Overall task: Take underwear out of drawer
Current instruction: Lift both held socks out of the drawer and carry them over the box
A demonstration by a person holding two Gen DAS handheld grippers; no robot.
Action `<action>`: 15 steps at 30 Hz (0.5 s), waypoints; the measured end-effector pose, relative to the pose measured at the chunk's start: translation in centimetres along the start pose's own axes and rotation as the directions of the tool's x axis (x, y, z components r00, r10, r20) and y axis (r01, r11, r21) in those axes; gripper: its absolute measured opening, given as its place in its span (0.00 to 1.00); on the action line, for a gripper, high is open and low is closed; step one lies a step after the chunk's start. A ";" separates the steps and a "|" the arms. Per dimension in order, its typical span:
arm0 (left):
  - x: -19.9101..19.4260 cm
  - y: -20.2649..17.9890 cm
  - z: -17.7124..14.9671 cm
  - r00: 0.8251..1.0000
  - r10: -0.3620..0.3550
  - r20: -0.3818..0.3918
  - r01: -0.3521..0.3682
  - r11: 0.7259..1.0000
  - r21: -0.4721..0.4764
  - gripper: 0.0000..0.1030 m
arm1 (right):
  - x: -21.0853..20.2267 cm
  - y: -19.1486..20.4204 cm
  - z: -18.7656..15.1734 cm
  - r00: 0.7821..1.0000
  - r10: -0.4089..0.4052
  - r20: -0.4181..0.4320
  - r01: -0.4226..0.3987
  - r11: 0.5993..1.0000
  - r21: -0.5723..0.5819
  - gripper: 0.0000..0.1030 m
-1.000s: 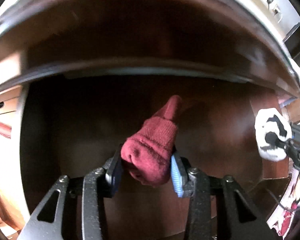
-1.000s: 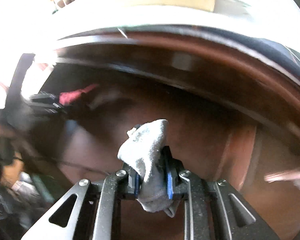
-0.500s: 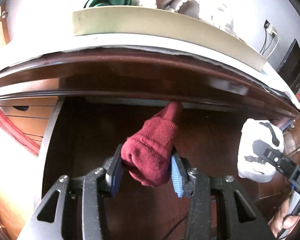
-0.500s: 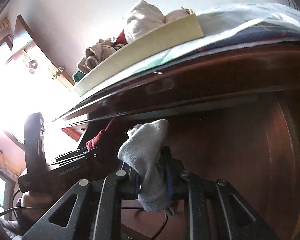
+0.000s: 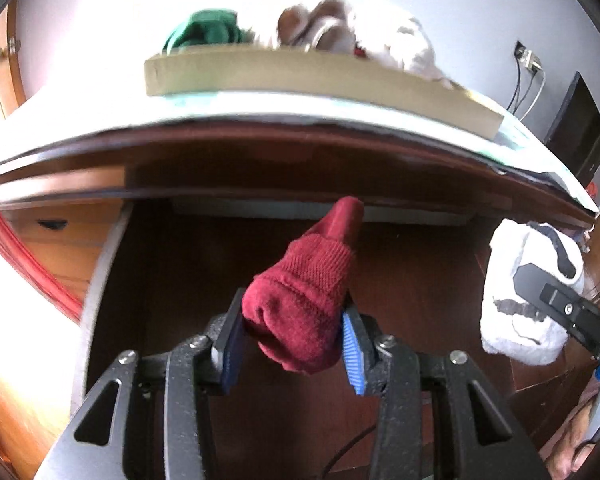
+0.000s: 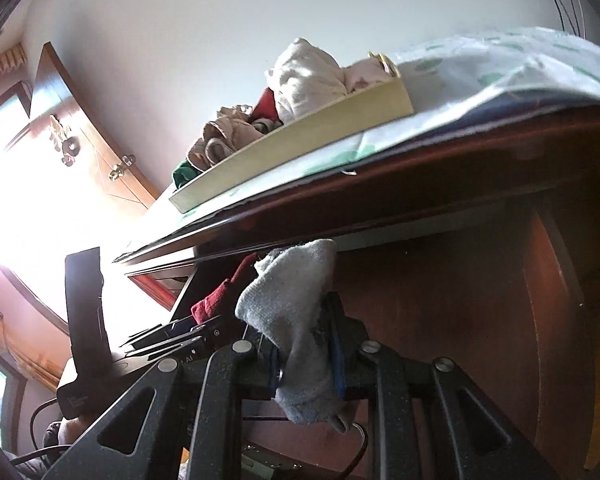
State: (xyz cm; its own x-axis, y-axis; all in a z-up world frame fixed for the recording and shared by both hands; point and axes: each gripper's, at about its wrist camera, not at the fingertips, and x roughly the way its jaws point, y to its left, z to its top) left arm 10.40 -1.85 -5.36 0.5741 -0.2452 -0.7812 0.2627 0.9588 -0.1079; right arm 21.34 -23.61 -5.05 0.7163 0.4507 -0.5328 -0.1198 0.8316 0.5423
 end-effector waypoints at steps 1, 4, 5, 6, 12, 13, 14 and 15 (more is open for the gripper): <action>-0.4 -0.2 0.0 1.000 0.017 0.019 -0.017 1.000 0.021 0.40 | -0.3 0.2 0.0 1.000 -0.001 0.006 0.001 1.000 -0.004 0.21; -1.1 -0.7 -0.2 0.997 0.041 0.060 -0.044 0.998 0.054 0.40 | -1.0 0.0 -0.2 1.000 -0.003 0.021 0.003 1.000 -0.018 0.21; -1.5 -0.8 -0.1 0.997 0.040 0.070 -0.045 0.997 0.060 0.40 | -1.4 0.2 -0.3 1.000 -0.003 0.026 0.003 1.000 -0.022 0.21; -1.9 -0.8 0.0 0.996 0.040 0.077 -0.045 0.997 0.065 0.40 | -1.6 0.5 -0.5 1.000 -0.003 0.030 0.003 1.000 -0.024 0.21; -5.3 -0.4 2.0 0.994 0.035 0.108 -0.045 0.995 0.091 0.39 | -3.4 0.8 -0.4 0.998 0.000 0.060 0.001 1.000 -0.027 0.21; -5.7 -0.6 2.1 0.992 0.036 0.119 -0.048 0.994 0.099 0.39 | -3.6 0.9 -0.5 0.998 -0.001 0.067 0.003 1.000 -0.029 0.21; -5.5 -0.9 1.9 0.991 0.038 0.125 -0.051 0.993 0.103 0.40 | -3.9 0.9 -0.5 0.997 -0.002 0.074 0.005 0.999 -0.033 0.21; -5.9 -1.0 2.0 0.990 0.036 0.136 -0.051 0.993 0.108 0.39 | -4.3 1.0 -0.5 0.997 -0.003 0.082 0.006 0.999 -0.037 0.21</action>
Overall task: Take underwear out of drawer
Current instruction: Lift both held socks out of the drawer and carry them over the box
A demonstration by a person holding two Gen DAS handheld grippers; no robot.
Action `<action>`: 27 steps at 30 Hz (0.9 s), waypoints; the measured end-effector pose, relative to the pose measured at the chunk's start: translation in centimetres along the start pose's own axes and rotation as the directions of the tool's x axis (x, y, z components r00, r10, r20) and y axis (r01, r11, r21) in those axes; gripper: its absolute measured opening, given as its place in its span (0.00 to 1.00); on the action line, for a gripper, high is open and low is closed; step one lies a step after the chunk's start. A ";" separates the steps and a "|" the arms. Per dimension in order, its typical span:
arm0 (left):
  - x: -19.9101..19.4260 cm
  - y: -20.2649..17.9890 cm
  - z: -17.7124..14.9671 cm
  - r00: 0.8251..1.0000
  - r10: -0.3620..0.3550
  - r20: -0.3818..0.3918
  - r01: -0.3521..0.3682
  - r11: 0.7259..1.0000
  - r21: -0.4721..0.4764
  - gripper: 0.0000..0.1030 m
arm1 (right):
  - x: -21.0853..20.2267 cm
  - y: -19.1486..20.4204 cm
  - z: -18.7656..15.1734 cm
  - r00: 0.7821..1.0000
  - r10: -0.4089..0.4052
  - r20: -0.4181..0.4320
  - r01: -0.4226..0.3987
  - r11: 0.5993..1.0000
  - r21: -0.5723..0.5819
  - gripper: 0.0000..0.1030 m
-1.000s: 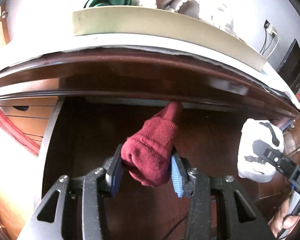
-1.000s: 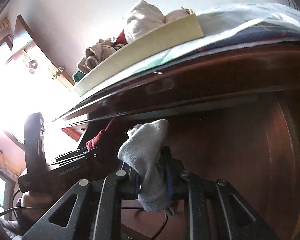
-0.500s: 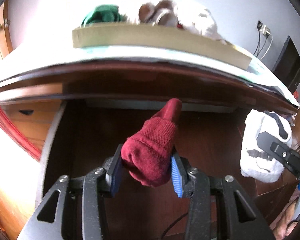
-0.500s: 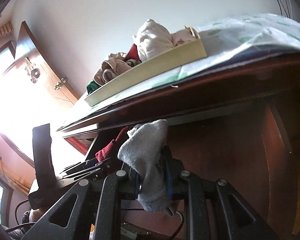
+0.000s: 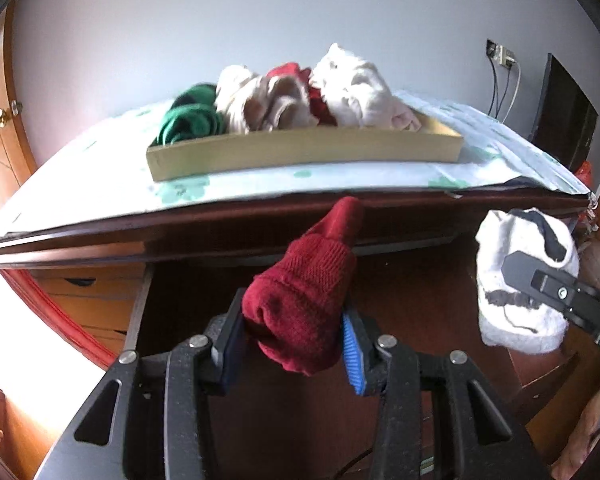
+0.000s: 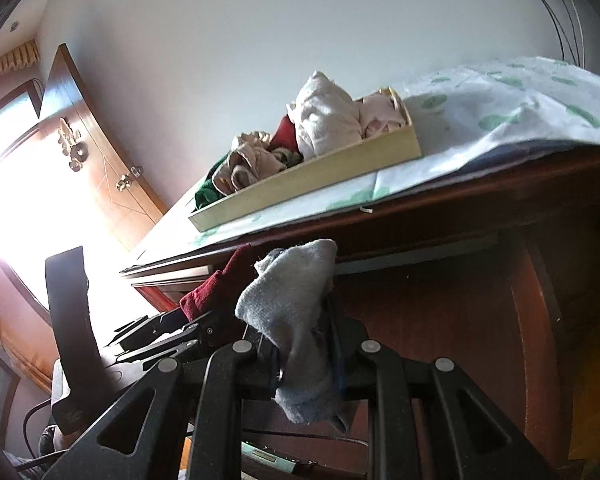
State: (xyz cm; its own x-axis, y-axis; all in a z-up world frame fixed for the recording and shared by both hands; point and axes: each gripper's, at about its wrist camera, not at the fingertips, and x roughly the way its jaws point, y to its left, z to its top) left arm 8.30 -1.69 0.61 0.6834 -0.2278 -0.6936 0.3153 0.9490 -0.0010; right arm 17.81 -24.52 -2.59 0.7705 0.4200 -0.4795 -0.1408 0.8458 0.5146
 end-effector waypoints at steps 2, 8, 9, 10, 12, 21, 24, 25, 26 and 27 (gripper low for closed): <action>-0.6 -0.2 0.3 1.000 -0.004 0.018 0.003 1.000 0.010 0.39 | -0.7 0.2 0.1 1.000 -0.001 0.011 0.001 1.000 -0.006 0.21; -1.6 -0.8 0.7 0.999 -0.009 0.050 0.008 1.000 0.028 0.39 | -2.0 0.4 0.4 0.999 -0.008 0.038 0.009 1.000 -0.011 0.21; -1.7 -0.9 0.8 0.999 -0.009 0.054 0.007 0.999 0.034 0.39 | -2.1 0.3 0.5 0.999 -0.008 0.039 0.009 1.000 -0.010 0.21; -1.8 -1.1 0.8 0.998 -0.009 0.057 0.007 0.999 0.039 0.39 | -2.1 0.3 0.5 0.999 -0.009 0.041 0.010 1.000 -0.009 0.21; -1.9 -1.3 0.9 0.998 -0.009 0.062 0.006 0.999 0.044 0.39 | -2.4 0.2 0.5 0.999 -0.013 0.043 0.013 1.000 -0.003 0.21; -2.4 -2.5 1.1 0.997 -0.031 0.064 0.027 0.997 0.067 0.39 | -3.3 0.1 0.7 0.998 -0.018 0.067 0.018 1.000 0.006 0.21; -2.4 -3.0 1.1 0.997 -0.052 0.056 0.048 0.996 0.073 0.39 | -3.6 0.1 0.8 0.997 -0.023 0.071 0.022 1.000 0.008 0.21; -2.4 -3.2 1.1 0.997 -0.058 0.055 0.054 0.995 0.080 0.39 | -3.6 0.0 0.8 0.997 -0.025 0.073 0.025 1.000 0.010 0.21; -2.4 -3.5 1.1 0.996 -0.063 0.055 0.058 0.995 0.085 0.39 | -3.7 -0.1 0.8 0.997 -0.029 0.076 0.028 1.000 0.013 0.21; -2.4 -3.6 1.2 0.996 -0.067 0.055 0.062 0.994 0.089 0.39 | -3.8 -0.2 0.9 0.996 -0.032 0.079 0.031 0.999 0.016 0.21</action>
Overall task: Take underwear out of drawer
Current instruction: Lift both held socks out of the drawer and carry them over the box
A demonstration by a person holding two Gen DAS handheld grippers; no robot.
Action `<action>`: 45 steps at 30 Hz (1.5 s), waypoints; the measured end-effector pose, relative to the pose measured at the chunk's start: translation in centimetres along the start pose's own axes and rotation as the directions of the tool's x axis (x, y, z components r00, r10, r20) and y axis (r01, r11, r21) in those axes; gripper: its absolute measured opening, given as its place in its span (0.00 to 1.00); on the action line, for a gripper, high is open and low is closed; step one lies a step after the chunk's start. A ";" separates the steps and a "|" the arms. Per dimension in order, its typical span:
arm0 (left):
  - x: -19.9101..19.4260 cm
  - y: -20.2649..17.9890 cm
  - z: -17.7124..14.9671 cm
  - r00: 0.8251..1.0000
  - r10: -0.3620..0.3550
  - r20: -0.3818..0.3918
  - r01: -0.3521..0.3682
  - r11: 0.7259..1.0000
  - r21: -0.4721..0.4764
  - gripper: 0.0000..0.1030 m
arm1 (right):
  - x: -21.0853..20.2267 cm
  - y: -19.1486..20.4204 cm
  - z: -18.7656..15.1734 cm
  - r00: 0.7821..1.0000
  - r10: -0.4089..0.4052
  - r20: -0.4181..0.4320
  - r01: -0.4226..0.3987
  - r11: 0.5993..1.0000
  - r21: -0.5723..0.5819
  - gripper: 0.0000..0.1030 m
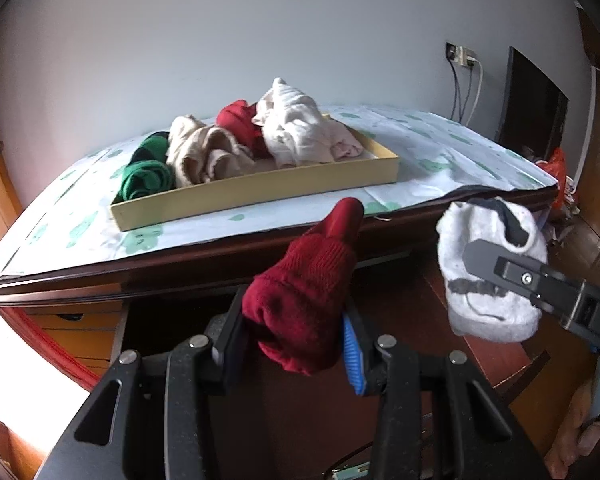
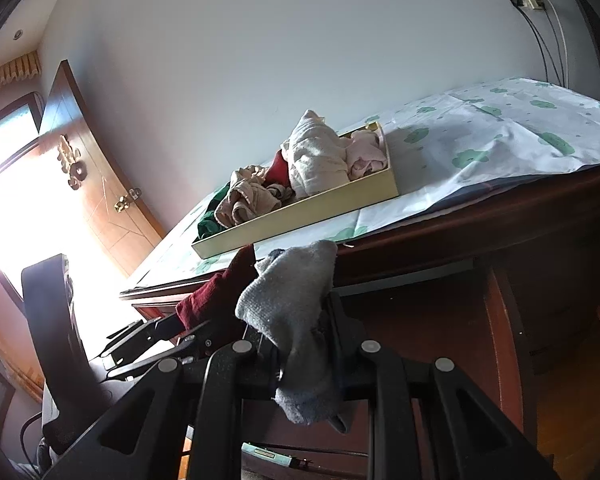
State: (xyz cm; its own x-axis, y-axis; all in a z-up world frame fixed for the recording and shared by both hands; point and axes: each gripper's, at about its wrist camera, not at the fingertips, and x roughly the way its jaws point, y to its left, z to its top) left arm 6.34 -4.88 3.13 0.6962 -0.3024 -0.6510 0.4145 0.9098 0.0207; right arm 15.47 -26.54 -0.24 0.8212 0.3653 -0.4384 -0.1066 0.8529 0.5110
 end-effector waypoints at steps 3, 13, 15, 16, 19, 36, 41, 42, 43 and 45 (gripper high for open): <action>0.1 -0.6 0.6 1.000 -0.016 0.005 0.016 1.000 0.011 0.39 | -0.2 -0.3 0.2 1.000 -0.006 0.008 0.006 1.000 0.004 0.21; 0.5 -2.6 2.1 0.999 -0.039 0.020 0.038 0.998 0.059 0.39 | -1.3 -1.2 1.4 0.998 -0.041 0.047 0.040 0.999 0.013 0.21; 0.6 -2.7 2.4 0.999 -0.041 0.021 0.040 0.997 0.058 0.39 | -1.6 -1.3 1.7 0.997 -0.052 0.058 0.051 0.999 0.006 0.21; 0.7 -2.8 2.6 0.999 -0.041 0.025 0.040 0.997 0.059 0.39 | -1.7 -1.3 1.8 0.997 -0.056 0.061 0.056 0.998 0.005 0.21; 0.6 -3.2 3.3 0.998 -0.043 0.041 0.040 0.997 0.071 0.39 | -2.1 -1.4 2.2 0.995 -0.068 0.076 0.068 0.998 0.004 0.21; 0.5 -5.3 7.0 0.991 -0.096 0.097 0.085 0.990 0.116 0.39 | -4.3 -1.4 6.4 0.976 -0.098 0.192 0.107 0.994 -0.034 0.21; 1.1 -5.2 8.2 0.990 -0.101 0.102 0.091 0.991 0.101 0.39 | -4.3 -1.2 7.7 0.972 -0.099 0.214 0.111 0.993 -0.044 0.21; 1.3 -5.2 8.4 0.990 -0.101 0.103 0.091 0.991 0.096 0.39 | -4.1 -1.2 8.0 0.971 -0.099 0.216 0.111 0.993 -0.048 0.21; 1.5 -5.2 8.6 0.990 -0.100 0.104 0.090 0.991 0.094 0.39 | -4.0 -1.2 8.3 0.971 -0.097 0.217 0.111 0.993 -0.050 0.21; 2.0 -5.1 8.9 0.990 -0.097 0.103 0.088 0.992 0.089 0.39 | -3.7 -1.0 8.9 0.970 -0.093 0.225 0.108 0.993 -0.053 0.21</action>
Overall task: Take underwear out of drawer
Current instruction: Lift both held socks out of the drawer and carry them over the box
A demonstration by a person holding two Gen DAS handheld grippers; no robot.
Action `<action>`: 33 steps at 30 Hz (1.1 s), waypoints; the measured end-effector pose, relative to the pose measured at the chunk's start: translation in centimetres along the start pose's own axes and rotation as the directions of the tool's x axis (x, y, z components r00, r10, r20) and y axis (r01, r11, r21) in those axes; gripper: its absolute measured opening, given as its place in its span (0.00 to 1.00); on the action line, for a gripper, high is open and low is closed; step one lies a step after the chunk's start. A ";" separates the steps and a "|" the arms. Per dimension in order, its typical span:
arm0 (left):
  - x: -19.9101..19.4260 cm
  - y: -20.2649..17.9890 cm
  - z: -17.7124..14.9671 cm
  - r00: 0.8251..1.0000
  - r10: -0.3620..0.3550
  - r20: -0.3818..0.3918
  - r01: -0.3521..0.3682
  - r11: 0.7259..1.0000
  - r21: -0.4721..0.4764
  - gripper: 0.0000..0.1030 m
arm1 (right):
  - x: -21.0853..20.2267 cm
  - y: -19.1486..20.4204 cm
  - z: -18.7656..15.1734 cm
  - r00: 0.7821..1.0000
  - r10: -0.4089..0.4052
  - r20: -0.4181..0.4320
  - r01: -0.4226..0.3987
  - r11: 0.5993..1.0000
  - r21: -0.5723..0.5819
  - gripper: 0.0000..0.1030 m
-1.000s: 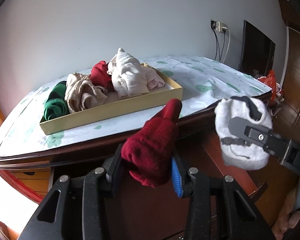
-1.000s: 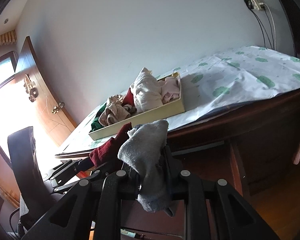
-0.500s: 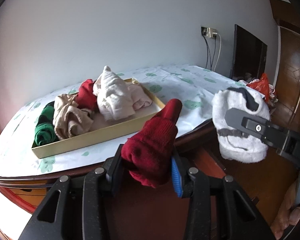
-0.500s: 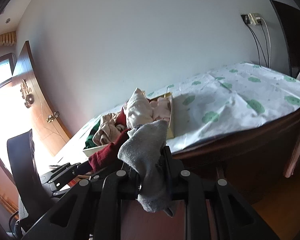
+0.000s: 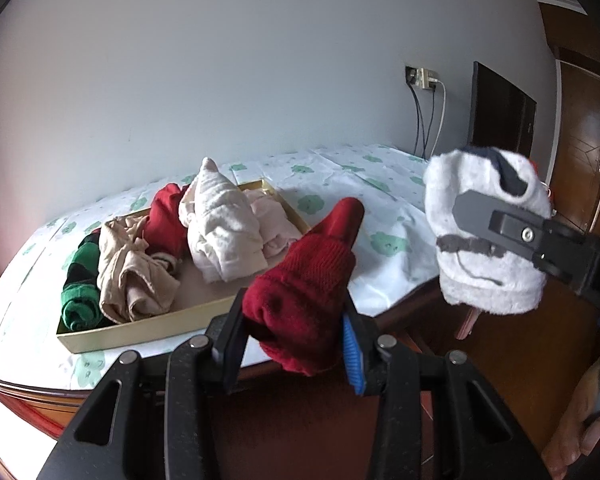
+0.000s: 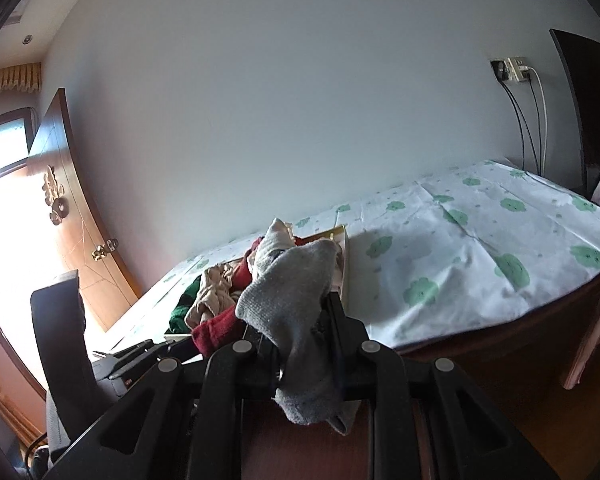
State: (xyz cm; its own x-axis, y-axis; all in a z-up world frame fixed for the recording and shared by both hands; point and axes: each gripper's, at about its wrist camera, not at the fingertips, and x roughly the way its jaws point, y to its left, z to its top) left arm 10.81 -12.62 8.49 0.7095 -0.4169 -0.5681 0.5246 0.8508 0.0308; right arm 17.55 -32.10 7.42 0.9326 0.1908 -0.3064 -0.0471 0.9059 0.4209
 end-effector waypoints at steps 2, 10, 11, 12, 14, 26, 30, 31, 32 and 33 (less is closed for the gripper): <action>0.6 0.3 0.2 1.000 -0.007 -0.005 0.007 1.000 -0.010 0.39 | 0.6 0.0 0.4 1.000 0.006 0.004 -0.006 1.000 0.001 0.21; 1.5 3.7 0.7 1.000 -0.030 0.008 0.031 0.995 -0.098 0.39 | 3.2 -0.1 1.8 1.000 0.011 -0.001 -0.011 1.000 -0.001 0.21; 1.6 4.1 0.8 0.999 -0.032 0.014 0.034 0.993 -0.110 0.39 | 3.4 -0.2 1.9 1.000 0.012 -0.002 -0.012 1.000 0.000 0.21; 1.7 4.5 1.0 0.999 -0.031 0.019 0.033 0.992 -0.120 0.39 | 3.9 -0.3 2.0 1.000 0.013 -0.006 -0.013 1.000 0.002 0.21; 2.0 5.5 1.3 0.999 -0.022 0.025 0.025 0.989 -0.144 0.39 | 4.7 -0.4 2.2 1.000 0.015 -0.013 -0.015 1.000 0.005 0.21; 4.0 7.7 3.3 0.999 0.009 0.036 -0.002 0.983 -0.181 0.39 | 8.5 -0.3 3.6 0.999 0.042 -0.033 -0.041 0.999 0.019 0.21; 5.2 8.5 4.1 0.999 0.040 0.029 -0.034 0.981 -0.189 0.39 | 9.9 -0.1 3.7 0.998 0.052 -0.043 -0.051 0.998 0.029 0.21; 5.4 8.6 4.1 0.999 0.043 0.026 -0.038 0.981 -0.193 0.39 | 10.3 -0.1 3.7 0.997 0.053 -0.050 -0.052 0.998 0.035 0.21; 5.7 8.7 4.1 0.999 0.046 0.022 -0.041 0.980 -0.197 0.39 | 10.6 0.0 3.6 0.997 0.056 -0.055 -0.054 0.998 0.038 0.21; 5.9 8.7 4.1 0.999 0.046 0.019 -0.042 0.979 -0.198 0.39 | 11.1 0.1 3.6 0.996 0.059 -0.063 -0.057 0.998 0.042 0.21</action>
State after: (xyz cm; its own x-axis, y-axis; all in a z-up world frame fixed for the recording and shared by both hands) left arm 21.49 -8.97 8.80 0.7417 -0.3828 -0.5508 0.3908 0.9140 -0.1091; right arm 29.13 -31.27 7.10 0.9037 0.2678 -0.3340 -0.0851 0.8770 0.4729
